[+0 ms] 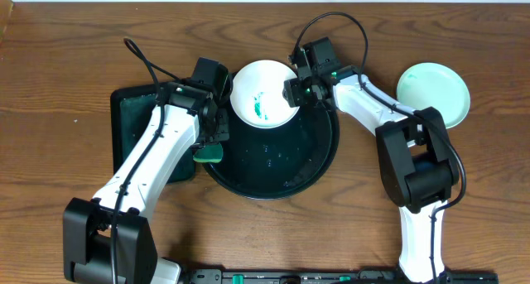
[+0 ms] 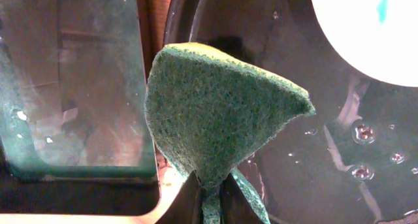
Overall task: Clean dirty plates on tray and stack at the side
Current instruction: 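Pull the pink-white plate to the tray center with the right gripper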
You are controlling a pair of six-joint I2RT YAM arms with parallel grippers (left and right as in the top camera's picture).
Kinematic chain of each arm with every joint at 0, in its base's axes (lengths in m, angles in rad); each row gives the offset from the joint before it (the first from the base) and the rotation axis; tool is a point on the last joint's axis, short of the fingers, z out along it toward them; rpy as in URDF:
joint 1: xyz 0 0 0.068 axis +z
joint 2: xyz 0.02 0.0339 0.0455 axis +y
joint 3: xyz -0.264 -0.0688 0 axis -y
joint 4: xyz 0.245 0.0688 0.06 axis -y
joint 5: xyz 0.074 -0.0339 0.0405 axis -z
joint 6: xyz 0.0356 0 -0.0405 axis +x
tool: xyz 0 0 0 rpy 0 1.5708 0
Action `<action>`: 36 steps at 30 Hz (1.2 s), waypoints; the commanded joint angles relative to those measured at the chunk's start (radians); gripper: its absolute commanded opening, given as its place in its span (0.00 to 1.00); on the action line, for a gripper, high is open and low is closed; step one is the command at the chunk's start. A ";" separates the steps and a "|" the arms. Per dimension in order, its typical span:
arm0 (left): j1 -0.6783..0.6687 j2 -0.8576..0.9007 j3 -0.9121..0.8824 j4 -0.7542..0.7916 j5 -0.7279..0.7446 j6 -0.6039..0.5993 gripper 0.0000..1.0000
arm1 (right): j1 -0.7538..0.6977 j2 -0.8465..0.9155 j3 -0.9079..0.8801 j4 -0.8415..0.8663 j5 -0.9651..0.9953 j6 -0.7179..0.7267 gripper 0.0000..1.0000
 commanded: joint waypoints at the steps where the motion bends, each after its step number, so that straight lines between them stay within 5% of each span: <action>1: 0.003 0.008 0.023 -0.003 -0.005 0.021 0.07 | -0.004 0.016 0.001 0.028 -0.002 0.029 0.31; 3: 0.003 0.008 0.023 -0.003 -0.005 0.021 0.07 | 0.001 0.016 0.001 0.043 -0.001 0.032 0.22; 5: 0.003 0.008 0.023 -0.003 -0.005 0.021 0.08 | 0.007 0.016 0.000 0.053 0.000 0.031 0.02; 6: 0.003 0.008 0.023 -0.003 -0.005 0.021 0.07 | 0.008 0.016 0.000 0.056 0.000 0.032 0.01; 16: 0.003 0.007 0.023 -0.009 -0.002 0.021 0.07 | 0.014 -0.001 0.000 -0.017 0.079 0.072 0.01; 25: 0.002 0.008 0.023 -0.010 0.034 0.024 0.07 | 0.056 -0.124 0.000 -0.339 0.216 0.061 0.01; 36: -0.051 0.022 0.023 0.101 0.277 0.062 0.07 | 0.192 -0.127 -0.002 -0.427 0.188 0.054 0.01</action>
